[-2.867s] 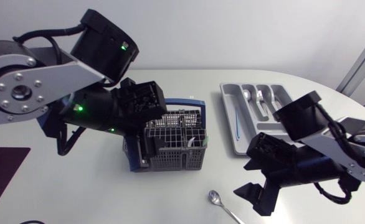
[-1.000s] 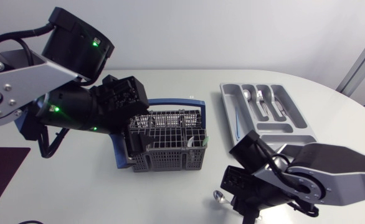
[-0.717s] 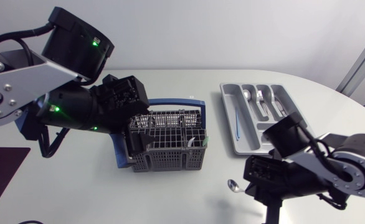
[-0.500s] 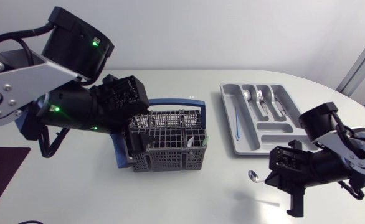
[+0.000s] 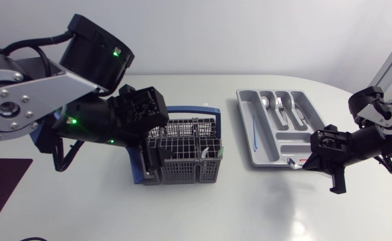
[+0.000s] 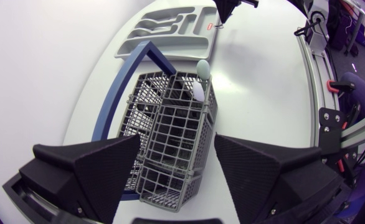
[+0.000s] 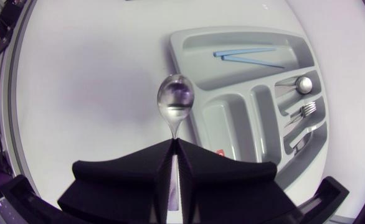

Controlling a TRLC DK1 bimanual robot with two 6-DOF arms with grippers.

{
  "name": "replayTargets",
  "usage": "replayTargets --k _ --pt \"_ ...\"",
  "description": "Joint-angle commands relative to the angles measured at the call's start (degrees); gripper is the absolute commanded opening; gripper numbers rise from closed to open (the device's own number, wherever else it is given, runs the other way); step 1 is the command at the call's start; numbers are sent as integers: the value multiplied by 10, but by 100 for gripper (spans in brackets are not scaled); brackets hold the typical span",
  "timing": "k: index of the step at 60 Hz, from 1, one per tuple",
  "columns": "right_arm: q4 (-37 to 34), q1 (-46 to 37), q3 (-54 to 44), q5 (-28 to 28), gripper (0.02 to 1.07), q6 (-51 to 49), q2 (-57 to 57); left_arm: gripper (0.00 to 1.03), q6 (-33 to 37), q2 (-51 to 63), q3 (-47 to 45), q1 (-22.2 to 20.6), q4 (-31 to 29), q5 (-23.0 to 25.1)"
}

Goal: Unload the cutlery basket into the drawer organizer.

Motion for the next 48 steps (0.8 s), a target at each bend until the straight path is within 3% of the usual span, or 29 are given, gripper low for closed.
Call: replayTargets --k 1,20,43,46,48 --pt "0 -15 38 -4 12 -49 33 82 -9 20 -1 -7 3 6" --pt "10 -37 145 3 12 -116 150 82 -31 60 22 -16 -1 7" --pt "84 -37 133 32 13 -156 218 82 -81 90 48 -37 0 10" --pt "94 -37 133 36 18 -152 223 82 -86 97 52 -38 0 10" --pt "102 -37 131 37 33 -149 223 82 -90 101 53 -40 1 10"
